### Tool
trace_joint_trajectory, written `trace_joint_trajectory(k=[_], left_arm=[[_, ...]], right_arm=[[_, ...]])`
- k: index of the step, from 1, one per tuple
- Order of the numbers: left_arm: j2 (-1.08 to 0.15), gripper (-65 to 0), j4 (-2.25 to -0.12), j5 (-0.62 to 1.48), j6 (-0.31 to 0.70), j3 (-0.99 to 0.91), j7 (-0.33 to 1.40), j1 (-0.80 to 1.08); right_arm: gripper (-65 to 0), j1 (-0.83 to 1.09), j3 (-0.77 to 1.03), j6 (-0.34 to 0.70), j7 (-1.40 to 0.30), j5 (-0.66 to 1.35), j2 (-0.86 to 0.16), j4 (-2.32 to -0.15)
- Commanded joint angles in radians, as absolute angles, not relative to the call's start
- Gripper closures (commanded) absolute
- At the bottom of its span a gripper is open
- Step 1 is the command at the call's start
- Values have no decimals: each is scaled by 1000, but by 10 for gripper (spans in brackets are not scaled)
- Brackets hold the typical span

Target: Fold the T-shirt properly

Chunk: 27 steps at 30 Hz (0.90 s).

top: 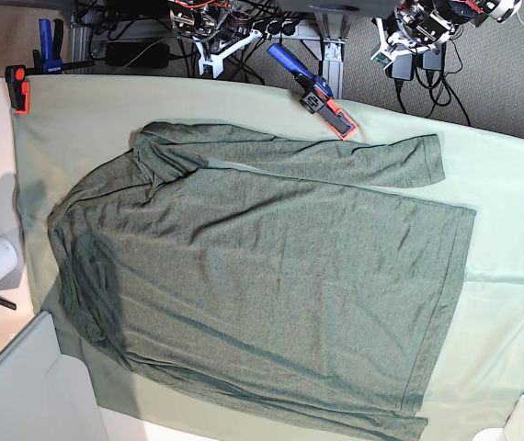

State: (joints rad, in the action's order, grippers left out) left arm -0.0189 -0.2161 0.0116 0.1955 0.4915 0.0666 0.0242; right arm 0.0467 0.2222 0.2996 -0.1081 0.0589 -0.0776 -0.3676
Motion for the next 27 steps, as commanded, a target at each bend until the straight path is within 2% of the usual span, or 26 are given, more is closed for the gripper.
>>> trace_joint_trajectory(k=[1, 9, 19, 21, 27], left_arm=[[-17, -196, -222, 10, 213, 492, 76, 20], [-17, -196, -222, 9, 213, 492, 149, 25], [-43, -195, -279, -2, 228, 488, 133, 110], [-68, -195, -339, 30, 274, 475, 124, 151], [-142, -195, -584, 136, 495, 329, 90, 286]], right_arm=[[-130, 42, 222, 311, -97, 59, -83, -376], [-130, 48, 222, 315, -97, -5, -84, -376], [-130, 126, 214, 319, -98, -26, -98, -378], [-130, 150, 195, 323, -98, -26, -113, -386], [-130, 268, 104, 334, -98, 38, -184, -519]])
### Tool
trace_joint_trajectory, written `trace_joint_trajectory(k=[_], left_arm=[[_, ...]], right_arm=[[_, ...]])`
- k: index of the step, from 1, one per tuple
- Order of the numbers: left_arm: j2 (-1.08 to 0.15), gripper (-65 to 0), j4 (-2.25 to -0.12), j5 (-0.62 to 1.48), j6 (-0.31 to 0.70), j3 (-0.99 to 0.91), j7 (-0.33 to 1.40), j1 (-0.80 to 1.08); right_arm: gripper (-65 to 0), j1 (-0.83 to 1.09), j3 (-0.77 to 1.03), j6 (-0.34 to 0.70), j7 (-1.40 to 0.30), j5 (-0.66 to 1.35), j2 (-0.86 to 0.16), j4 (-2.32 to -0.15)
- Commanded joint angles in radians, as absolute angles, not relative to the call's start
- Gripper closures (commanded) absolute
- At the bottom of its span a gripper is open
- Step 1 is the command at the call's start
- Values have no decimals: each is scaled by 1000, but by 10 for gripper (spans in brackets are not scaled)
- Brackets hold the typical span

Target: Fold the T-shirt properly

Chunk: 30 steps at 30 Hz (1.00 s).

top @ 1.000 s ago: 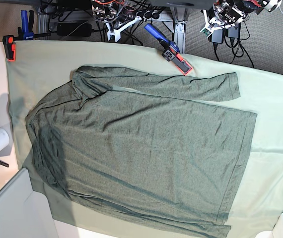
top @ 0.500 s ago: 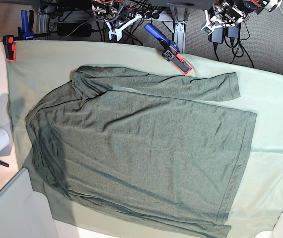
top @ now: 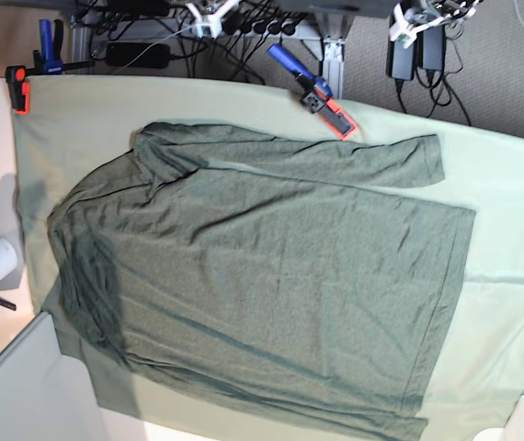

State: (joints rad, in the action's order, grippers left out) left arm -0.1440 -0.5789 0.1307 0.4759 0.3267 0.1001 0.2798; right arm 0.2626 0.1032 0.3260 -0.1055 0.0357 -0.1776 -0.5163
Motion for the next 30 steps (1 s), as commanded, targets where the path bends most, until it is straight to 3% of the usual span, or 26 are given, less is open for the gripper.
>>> trace_joint_trajectory(k=[1, 6, 19, 26, 30], left_arm=[[-150, -195, -627, 139, 526, 297, 90, 308], [-171, -196, -823, 171, 620, 170, 92, 400], [-186, -196, -1274, 253, 693, 14, 119, 636], [-223, -200, -1600, 466, 694, -105, 319, 746], [-265, -308, -1789, 600, 693, -182, 448, 791]], right_arm=[[-130, 294, 94, 334, -98, 55, -198, -554], [-130, 419, 86, 337, -122, 118, -251, -759], [-130, 729, 91, 338, -136, 138, -353, -1300], [-130, 785, 204, 337, -388, 226, -354, -1569], [-130, 788, 300, 337, -503, 305, -355, -1700]])
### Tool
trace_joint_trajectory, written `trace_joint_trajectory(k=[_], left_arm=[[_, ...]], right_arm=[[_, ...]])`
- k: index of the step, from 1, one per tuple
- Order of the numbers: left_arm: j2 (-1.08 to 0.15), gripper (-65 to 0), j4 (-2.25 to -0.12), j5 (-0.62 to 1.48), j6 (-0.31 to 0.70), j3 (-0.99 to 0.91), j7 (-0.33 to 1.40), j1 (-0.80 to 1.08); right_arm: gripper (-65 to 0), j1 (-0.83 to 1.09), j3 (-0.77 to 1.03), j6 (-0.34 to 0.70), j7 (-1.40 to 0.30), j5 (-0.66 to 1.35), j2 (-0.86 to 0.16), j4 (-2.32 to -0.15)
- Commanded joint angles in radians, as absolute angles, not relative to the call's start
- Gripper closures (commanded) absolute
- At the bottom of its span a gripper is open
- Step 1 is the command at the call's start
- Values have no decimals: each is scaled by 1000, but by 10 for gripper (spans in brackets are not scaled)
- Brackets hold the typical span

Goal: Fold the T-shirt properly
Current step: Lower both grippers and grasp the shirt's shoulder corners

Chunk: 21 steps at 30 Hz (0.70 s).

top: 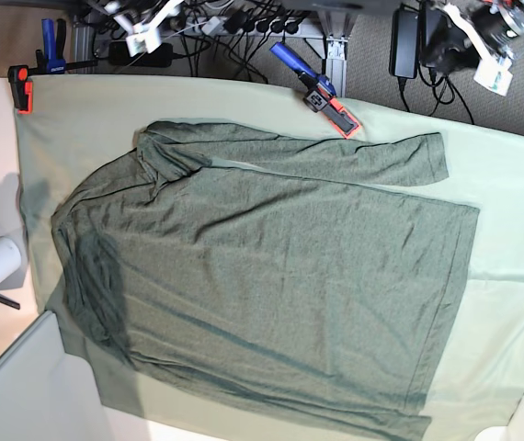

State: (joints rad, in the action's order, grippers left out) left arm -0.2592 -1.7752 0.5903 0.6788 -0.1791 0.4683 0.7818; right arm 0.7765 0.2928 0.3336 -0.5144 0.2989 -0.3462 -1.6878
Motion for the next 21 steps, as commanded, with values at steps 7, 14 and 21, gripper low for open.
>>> trace_joint_trajectory(k=[7, 14, 21], left_arm=[[-360, -336, -1957, 699, 694, -260, 524, 779], [-385, -336, -1938, 707, 693, -260, 520, 668], [-385, -336, -1845, 705, 693, -260, 521, 541]], right_arm=[[-159, 781, 417, 340, -547, 460, -354, -1871], [-330, 656, 440, 339, -546, 479, -347, -1887], [-330, 561, 440, 336, -547, 443, -346, -1832]])
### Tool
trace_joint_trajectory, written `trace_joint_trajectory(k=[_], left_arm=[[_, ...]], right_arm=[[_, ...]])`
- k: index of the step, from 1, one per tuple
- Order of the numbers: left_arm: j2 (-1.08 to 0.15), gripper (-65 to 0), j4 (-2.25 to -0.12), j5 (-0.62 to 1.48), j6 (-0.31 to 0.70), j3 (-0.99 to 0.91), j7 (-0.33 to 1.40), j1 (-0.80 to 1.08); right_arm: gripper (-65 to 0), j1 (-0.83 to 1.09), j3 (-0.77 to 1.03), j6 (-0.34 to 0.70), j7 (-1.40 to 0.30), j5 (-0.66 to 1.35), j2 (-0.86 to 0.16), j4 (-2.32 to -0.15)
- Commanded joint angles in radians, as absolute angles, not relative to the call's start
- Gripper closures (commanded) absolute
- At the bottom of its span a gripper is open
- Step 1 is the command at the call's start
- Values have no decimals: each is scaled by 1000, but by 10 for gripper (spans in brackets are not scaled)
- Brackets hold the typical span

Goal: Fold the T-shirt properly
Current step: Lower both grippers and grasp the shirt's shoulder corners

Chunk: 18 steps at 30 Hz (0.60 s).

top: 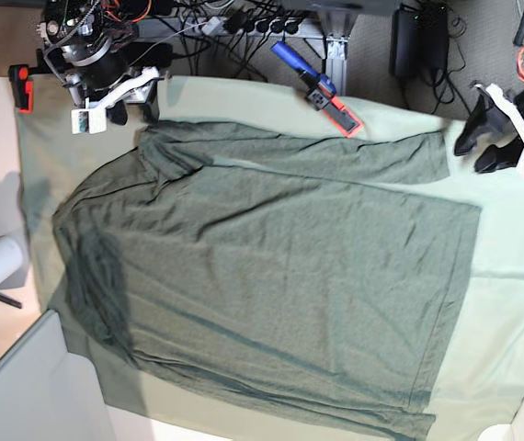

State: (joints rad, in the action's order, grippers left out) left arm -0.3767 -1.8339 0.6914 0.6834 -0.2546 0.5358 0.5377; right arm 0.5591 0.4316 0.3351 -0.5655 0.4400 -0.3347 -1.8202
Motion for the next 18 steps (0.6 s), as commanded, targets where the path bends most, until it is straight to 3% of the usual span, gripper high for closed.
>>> trace_joint_trajectory(k=[1, 8, 18], left_arm=[[-385, -336, -1823, 702, 693, -255, 521, 529], [-367, -336, -1744, 645, 684, -110, 521, 462], [-341, -336, -1737, 582, 624, -97, 513, 447]], right_arm=[[-330, 557, 440, 336, -546, 442, -346, -1826], [-330, 514, 440, 323, -535, 442, -346, -1780], [-330, 495, 440, 321, -538, 434, -327, -1773]])
